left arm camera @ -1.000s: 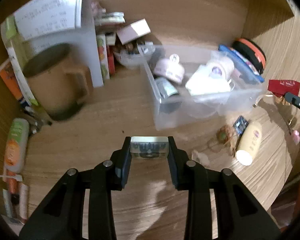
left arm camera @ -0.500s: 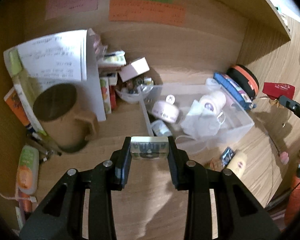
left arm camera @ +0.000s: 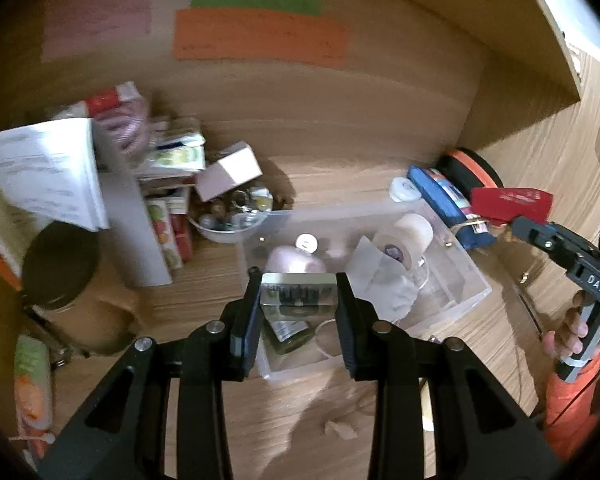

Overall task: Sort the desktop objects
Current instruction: 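Carry the small box and red pouch with both grippers over the bin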

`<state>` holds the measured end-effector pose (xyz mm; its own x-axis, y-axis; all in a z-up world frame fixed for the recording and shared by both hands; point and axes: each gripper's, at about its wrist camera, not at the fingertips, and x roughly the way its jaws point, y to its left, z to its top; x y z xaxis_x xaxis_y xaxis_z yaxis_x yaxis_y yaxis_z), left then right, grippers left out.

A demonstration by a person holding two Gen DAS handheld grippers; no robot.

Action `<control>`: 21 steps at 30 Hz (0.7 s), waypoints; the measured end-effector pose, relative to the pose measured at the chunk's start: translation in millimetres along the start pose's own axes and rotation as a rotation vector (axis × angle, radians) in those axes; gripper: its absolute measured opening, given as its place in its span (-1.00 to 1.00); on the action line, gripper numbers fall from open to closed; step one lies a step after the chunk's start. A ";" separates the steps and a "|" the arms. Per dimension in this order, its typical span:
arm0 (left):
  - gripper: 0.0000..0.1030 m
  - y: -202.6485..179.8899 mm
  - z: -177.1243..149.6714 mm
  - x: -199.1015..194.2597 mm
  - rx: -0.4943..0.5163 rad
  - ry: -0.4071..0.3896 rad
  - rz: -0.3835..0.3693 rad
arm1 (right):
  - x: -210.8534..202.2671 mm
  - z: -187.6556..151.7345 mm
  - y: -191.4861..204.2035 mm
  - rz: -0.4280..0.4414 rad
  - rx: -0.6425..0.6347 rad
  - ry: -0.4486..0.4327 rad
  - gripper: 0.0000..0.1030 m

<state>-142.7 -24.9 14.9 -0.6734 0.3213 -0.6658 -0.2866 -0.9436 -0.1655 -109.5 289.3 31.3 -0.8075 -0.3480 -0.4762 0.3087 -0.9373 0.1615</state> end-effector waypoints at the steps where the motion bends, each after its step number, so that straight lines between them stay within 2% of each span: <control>1: -0.36 -2.2 1.3 5.5 0.001 0.007 -0.003 | 5.2 -0.7 -1.5 0.006 0.004 0.009 -0.64; 11: -0.36 -17.2 4.3 50.5 0.034 0.085 -0.044 | 61.6 -16.2 -13.0 0.086 0.042 0.136 -0.64; 15: -0.36 -23.4 -1.6 66.2 0.062 0.109 -0.013 | 78.7 -27.2 -8.4 0.095 0.014 0.188 -0.64; 21: -0.36 -28.2 -9.7 77.5 0.077 0.128 -0.026 | 91.6 -38.7 -8.4 0.114 0.005 0.242 -0.59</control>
<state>-180.2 25.8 -39.1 -0.5742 0.3284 -0.7500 -0.3578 -0.9246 -0.1309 -166.6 265.9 -47.1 -0.6239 -0.4381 -0.6471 0.3880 -0.8925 0.2302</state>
